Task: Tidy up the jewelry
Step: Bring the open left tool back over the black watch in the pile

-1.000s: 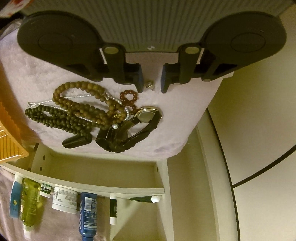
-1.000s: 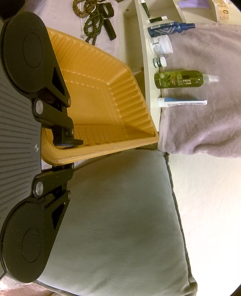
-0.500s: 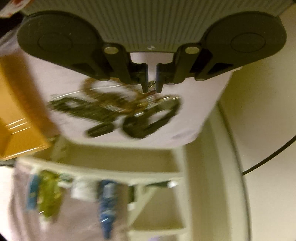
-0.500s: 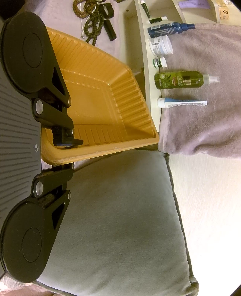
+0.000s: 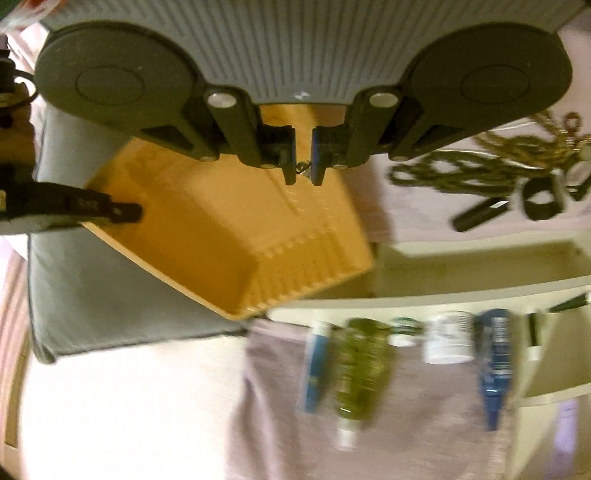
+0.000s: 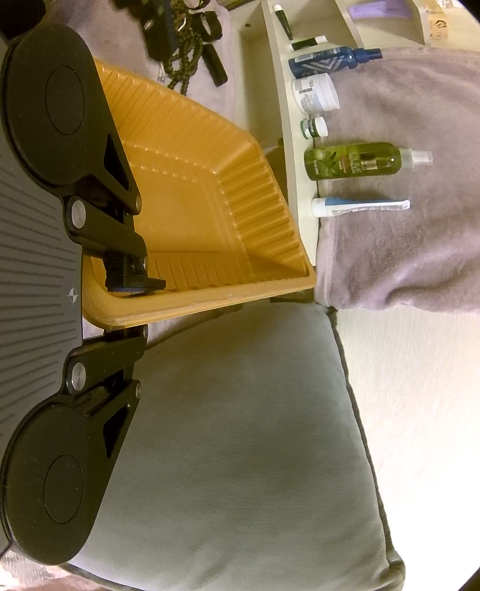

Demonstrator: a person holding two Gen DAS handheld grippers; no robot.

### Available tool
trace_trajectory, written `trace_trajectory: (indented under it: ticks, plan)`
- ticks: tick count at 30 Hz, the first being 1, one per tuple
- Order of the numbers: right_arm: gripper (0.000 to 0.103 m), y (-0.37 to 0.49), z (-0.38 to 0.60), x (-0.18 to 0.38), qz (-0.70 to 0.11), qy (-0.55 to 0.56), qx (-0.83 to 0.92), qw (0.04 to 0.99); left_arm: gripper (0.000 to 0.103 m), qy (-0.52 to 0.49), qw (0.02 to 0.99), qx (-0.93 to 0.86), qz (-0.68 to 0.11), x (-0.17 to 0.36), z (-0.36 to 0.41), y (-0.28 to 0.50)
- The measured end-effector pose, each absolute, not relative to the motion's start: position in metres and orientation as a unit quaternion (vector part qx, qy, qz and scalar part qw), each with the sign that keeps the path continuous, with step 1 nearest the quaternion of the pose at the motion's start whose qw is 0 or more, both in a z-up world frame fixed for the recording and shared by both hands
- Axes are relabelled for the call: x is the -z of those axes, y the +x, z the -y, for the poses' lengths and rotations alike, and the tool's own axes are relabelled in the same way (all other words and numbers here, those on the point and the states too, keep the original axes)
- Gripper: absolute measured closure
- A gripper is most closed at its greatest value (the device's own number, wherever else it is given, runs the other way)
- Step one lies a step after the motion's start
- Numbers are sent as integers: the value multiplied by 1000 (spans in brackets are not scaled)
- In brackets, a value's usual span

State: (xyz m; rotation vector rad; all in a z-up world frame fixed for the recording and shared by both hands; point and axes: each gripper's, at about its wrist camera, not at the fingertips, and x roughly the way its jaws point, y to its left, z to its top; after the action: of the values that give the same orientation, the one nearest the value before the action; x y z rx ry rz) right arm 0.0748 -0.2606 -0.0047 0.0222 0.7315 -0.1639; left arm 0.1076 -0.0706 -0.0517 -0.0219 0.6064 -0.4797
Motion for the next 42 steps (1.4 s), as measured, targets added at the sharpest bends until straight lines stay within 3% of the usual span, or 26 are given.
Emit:
trace_trajectory:
  ticks: [8, 9, 10, 11, 28, 42]
  plan:
    - [98, 74, 262, 6, -356, 20, 78, 931, 96, -3, 916, 251, -312, 61, 88, 108]
    - [98, 74, 262, 5, -356, 20, 78, 931, 91, -4, 917, 249, -312, 62, 88, 108]
    - [98, 74, 263, 6, -356, 20, 78, 931, 79, -4, 918, 247, -311, 61, 88, 108]
    - [98, 74, 263, 5, -356, 19, 78, 931, 77, -4, 919, 246, -309, 61, 87, 108]
    - [98, 73, 262, 6, -357, 16, 80, 930, 72, -13, 954, 57, -294, 60, -24, 106]
    - [98, 75, 261, 6, -363, 9, 80, 928, 72, 39, 954, -32, -295, 79, -105, 137]
